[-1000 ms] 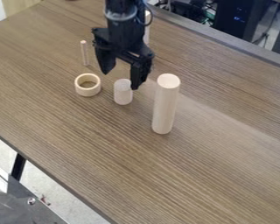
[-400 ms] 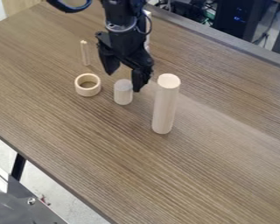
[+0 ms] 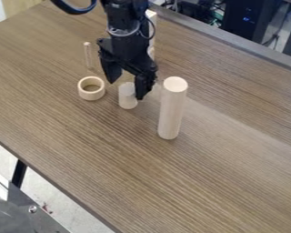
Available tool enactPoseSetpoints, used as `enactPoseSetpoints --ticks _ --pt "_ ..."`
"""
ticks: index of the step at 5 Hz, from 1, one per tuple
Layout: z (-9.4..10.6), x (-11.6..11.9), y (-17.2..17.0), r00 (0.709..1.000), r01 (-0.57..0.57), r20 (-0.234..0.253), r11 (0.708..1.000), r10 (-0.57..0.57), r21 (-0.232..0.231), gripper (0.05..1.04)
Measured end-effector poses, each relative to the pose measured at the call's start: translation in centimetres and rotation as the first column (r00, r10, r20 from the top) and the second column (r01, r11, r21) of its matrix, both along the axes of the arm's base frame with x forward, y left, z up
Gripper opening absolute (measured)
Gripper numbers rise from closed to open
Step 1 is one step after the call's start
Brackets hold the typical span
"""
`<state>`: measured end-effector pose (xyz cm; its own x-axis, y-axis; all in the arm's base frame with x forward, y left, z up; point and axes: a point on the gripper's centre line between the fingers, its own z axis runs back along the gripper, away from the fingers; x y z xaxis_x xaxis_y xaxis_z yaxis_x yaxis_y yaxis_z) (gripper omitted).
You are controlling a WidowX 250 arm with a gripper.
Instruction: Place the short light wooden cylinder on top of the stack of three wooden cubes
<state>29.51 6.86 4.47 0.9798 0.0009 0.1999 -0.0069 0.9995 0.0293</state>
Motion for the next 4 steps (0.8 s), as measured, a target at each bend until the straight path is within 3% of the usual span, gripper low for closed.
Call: enactPoseSetpoints --ticks 1,2,3,4 --pt "-0.6 0.0 0.2 1.0 -0.021 -0.006 0.999 0.021 -0.026 0.948" --pt "-0.6 0.1 0.3 1.0 -0.029 0.004 0.999 0.029 -0.024 0.662" --pt "-0.4 0.1 0.4 1.0 -0.013 -0.006 1.0 0.013 -0.017 0.519" --pt "1.6 2.1 0.5 0.999 0.02 0.031 1.0 -0.019 -0.016 0.519"
